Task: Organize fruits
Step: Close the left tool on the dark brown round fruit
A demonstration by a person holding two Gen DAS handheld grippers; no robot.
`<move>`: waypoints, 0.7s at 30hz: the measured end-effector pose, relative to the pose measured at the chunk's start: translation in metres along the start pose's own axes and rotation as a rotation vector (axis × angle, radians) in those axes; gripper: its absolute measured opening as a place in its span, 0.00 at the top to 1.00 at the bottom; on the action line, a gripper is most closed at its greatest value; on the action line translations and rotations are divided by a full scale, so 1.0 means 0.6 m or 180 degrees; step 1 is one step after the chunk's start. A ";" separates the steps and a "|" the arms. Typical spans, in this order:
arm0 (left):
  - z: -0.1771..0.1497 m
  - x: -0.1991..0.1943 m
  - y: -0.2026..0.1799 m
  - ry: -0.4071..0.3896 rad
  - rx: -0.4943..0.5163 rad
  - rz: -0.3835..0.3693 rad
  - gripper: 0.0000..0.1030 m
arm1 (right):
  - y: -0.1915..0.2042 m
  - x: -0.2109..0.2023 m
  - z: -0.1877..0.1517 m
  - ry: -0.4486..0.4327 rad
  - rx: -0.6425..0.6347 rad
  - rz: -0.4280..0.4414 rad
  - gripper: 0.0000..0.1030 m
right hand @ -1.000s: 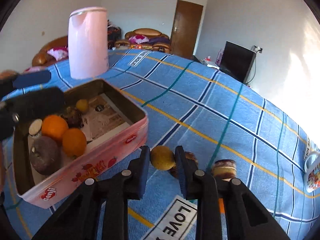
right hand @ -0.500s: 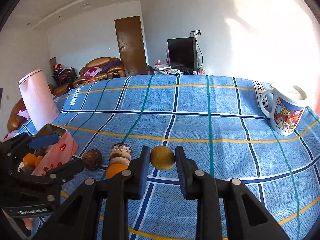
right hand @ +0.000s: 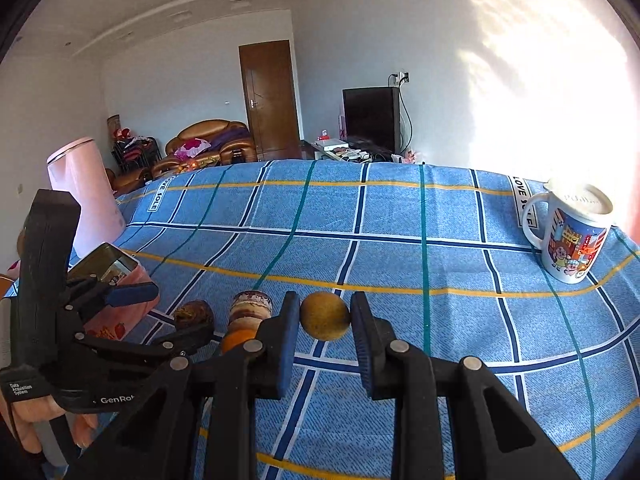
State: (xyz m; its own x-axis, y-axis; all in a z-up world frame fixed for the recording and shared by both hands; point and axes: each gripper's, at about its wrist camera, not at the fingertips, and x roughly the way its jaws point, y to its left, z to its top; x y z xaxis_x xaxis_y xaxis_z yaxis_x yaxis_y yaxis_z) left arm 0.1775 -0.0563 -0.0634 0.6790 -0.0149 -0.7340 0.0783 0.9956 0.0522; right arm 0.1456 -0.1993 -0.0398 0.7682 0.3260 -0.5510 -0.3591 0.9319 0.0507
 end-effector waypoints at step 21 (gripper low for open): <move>0.006 0.019 -0.022 0.0024 0.0263 -0.0187 0.38 | 0.002 -0.001 0.001 -0.0015 -0.0031 0.0002 0.73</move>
State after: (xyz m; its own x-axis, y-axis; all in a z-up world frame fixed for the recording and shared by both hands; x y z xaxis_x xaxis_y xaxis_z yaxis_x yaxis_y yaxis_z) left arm 0.1865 -0.0702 -0.0700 0.6659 -0.0722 -0.7425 0.1781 0.9819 0.0642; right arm 0.1448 -0.1981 -0.0391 0.7704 0.3274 -0.5471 -0.3647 0.9301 0.0430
